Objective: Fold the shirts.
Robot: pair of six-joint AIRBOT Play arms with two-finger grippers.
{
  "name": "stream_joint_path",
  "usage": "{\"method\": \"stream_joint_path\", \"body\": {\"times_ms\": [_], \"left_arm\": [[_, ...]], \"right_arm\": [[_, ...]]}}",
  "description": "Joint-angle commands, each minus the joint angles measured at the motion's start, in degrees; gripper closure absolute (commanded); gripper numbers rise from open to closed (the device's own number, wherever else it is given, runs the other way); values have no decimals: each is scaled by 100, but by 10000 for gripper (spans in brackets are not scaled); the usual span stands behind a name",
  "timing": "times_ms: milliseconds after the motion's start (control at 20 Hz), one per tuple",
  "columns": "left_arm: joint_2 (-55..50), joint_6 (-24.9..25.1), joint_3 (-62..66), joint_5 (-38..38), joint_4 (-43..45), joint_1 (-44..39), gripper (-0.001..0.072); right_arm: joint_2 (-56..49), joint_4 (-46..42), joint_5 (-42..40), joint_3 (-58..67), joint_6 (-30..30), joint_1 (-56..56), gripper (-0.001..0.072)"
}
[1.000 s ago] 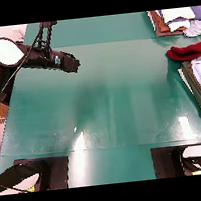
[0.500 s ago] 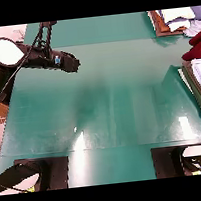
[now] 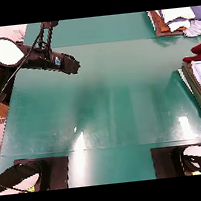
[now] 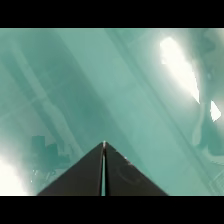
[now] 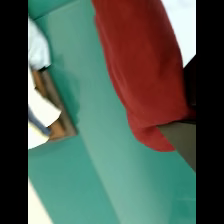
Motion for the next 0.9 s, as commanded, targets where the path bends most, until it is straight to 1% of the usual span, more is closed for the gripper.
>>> {"method": "stream_joint_path", "body": {"times_ms": [0,100,200,350,450,500,600,650,700,850], "left_arm": [[-2,9,0,-20,0,-2,680],[-2,9,0,-26,0,-2,679],[-2,9,0,-31,0,-2,680],[-2,9,0,-35,0,-2,680],[-2,11,0,-35,2,-2,680],[-2,11,0,-35,2,-2,680],[-2,11,0,-22,2,-2,680],[-2,11,0,-20,2,-2,680],[-2,11,0,-17,2,-2,680],[-2,11,0,-20,2,-2,679]], "right_arm": [[533,-949,413,-883,76,-391,694],[798,-1580,428,-1362,142,-542,694],[992,-1954,426,-1766,164,-734,694],[1187,-2271,442,-2225,284,-1097,692],[1257,-2277,463,-2400,308,-1338,688],[1255,-2275,487,-2435,310,-1440,666],[1252,-2275,531,-2492,315,-1598,477],[1252,-2280,564,-2490,313,-1661,345],[1252,-2277,577,-2470,313,-1720,257],[1252,-2245,636,-2299,400,-1867,251]]}}
